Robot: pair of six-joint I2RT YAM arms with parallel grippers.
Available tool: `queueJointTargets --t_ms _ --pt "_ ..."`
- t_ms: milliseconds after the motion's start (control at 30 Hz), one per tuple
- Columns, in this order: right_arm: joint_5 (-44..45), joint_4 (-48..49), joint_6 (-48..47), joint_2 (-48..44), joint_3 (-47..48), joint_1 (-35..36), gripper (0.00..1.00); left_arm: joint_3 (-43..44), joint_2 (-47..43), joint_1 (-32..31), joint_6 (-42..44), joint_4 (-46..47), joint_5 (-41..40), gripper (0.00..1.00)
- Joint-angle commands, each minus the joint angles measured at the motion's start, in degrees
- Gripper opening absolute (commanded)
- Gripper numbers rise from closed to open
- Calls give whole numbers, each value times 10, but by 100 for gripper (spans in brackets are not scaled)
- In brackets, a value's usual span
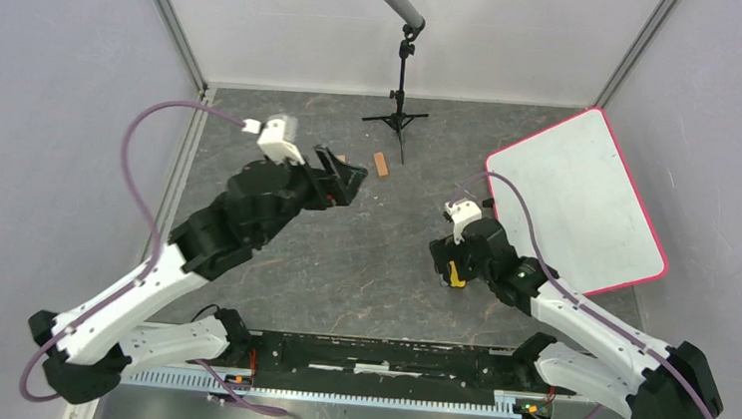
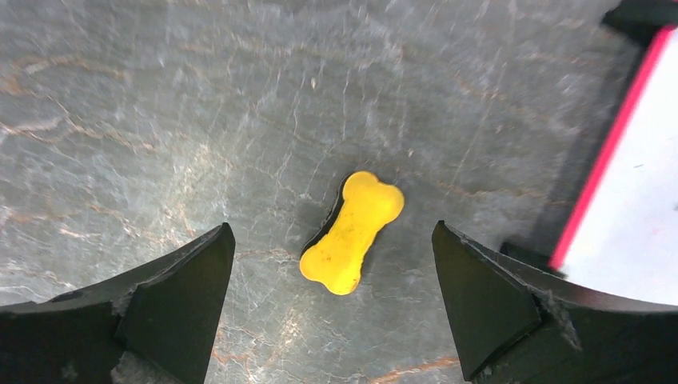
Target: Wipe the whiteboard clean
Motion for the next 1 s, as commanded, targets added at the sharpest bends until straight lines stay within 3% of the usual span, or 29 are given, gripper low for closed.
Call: queueJointTargets --t_ms 0,233,500,967 --pt "45 -45 -33 -44 76 2 98 40 -61 0 42 -49 -56 94" --pt "93 -138 -80 -134 198 2 98 129 -80 0 101 -57 -4 97" --pt "72 -132 -140 -264 299 2 98 220 -112 0 159 -62 20 99" --pt "159 -76 -165 -390 364 2 98 221 -200 0 269 1 51 100"
